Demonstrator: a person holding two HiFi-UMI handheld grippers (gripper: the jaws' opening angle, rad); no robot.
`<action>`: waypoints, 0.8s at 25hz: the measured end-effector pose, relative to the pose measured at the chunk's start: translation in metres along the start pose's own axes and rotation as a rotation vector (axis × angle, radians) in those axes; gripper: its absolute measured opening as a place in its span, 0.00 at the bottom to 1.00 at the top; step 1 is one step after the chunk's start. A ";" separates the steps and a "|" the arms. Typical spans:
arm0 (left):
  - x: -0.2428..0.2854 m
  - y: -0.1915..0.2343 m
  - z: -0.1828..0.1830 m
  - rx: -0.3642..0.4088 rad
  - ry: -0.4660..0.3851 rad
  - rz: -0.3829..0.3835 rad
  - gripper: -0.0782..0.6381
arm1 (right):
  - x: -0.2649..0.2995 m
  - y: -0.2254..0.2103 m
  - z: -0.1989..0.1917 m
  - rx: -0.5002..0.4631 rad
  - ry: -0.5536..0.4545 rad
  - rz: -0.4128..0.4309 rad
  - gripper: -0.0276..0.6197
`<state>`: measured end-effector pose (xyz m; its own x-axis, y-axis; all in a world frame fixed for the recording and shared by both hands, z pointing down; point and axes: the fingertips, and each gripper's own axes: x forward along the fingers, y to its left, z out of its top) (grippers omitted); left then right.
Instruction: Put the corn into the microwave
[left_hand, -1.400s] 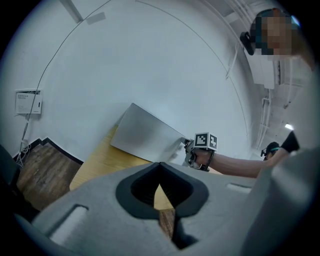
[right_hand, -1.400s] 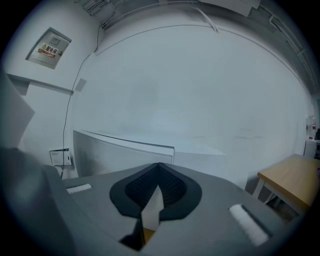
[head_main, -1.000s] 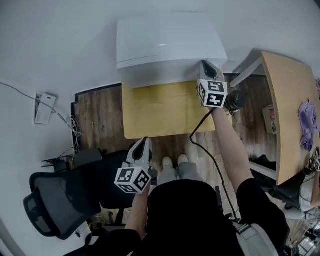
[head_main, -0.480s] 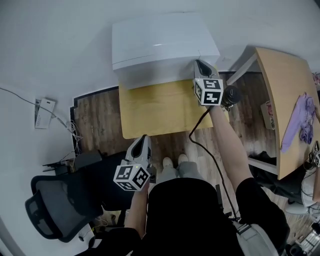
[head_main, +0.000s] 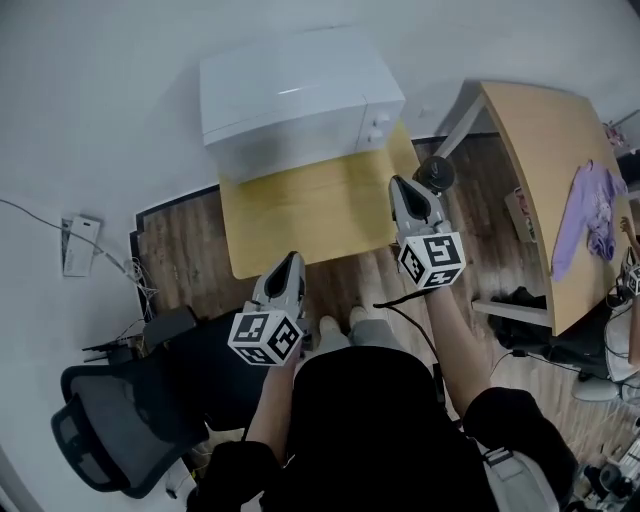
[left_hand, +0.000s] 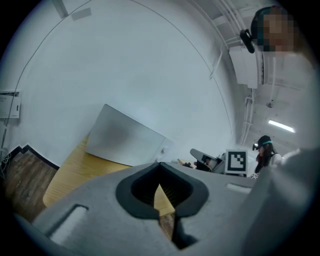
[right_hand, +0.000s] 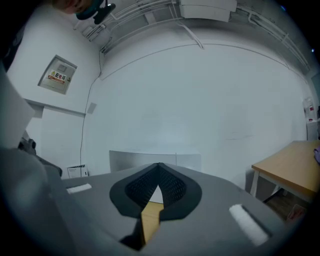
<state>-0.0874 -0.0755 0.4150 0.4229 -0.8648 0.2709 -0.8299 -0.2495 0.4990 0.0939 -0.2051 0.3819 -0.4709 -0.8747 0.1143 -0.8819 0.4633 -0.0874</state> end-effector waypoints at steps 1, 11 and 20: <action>0.002 -0.006 0.002 0.011 -0.004 -0.015 0.11 | -0.014 0.006 0.000 0.002 -0.008 0.006 0.05; -0.003 -0.047 0.010 0.088 -0.074 -0.016 0.11 | -0.076 0.047 -0.002 -0.015 -0.019 0.077 0.05; -0.025 -0.046 0.026 0.118 -0.168 0.066 0.11 | -0.086 0.080 0.010 -0.037 -0.056 0.152 0.05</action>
<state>-0.0697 -0.0540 0.3640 0.3079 -0.9390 0.1533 -0.8946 -0.2309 0.3826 0.0639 -0.0937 0.3552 -0.5976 -0.8004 0.0474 -0.8015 0.5946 -0.0631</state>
